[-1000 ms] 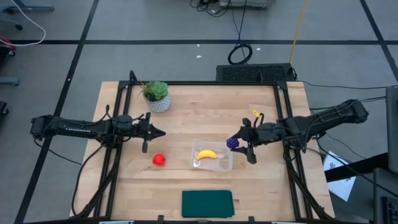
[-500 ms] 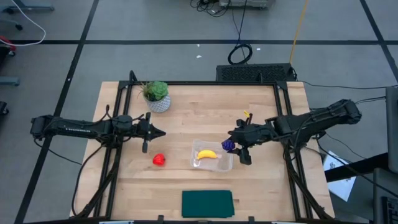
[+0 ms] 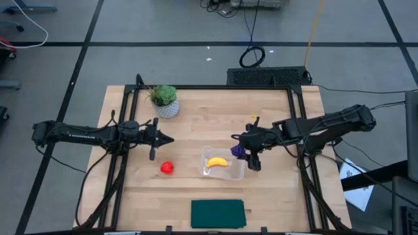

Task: Pick and placing Produce into tupperware
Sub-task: Put the grapes into the transparent bin

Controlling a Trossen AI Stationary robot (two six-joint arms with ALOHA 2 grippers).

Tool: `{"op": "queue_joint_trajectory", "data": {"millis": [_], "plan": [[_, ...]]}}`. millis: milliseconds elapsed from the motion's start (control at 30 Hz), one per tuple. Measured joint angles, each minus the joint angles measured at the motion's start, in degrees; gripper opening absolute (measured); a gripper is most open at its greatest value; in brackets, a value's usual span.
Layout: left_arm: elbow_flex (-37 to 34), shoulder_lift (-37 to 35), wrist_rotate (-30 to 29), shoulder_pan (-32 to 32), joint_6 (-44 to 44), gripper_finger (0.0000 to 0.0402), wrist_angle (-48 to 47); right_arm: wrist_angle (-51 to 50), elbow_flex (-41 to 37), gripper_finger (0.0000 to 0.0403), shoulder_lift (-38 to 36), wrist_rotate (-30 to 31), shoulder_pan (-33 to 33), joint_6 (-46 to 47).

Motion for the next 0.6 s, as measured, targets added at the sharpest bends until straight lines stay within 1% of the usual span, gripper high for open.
{"op": "queue_joint_trajectory", "data": {"millis": [100, 200, 400, 600], "plan": [[0.0, 0.0, 0.0, 0.0, 0.0, 0.0024, 0.0, -1.7, 0.0, 0.0221, 0.0, -0.1, -1.3, 0.0], [0.0, 0.0, 0.0, 0.0, 0.1, 0.0024, 0.0, -2.0, 0.0, 0.0221, 0.1, -2.8, -2.7, -0.1], [0.0, 0.0, 0.0, 0.0, 0.1, 0.0024, 0.0, -0.9, 0.2, 0.0221, 1.8, -4.8, -3.7, -1.2], [0.0, 0.0, 0.0, 0.0, 0.2, 0.0024, 0.2, -1.2, 3.7, 0.0221, 6.3, -7.5, -3.9, -2.4]]}}
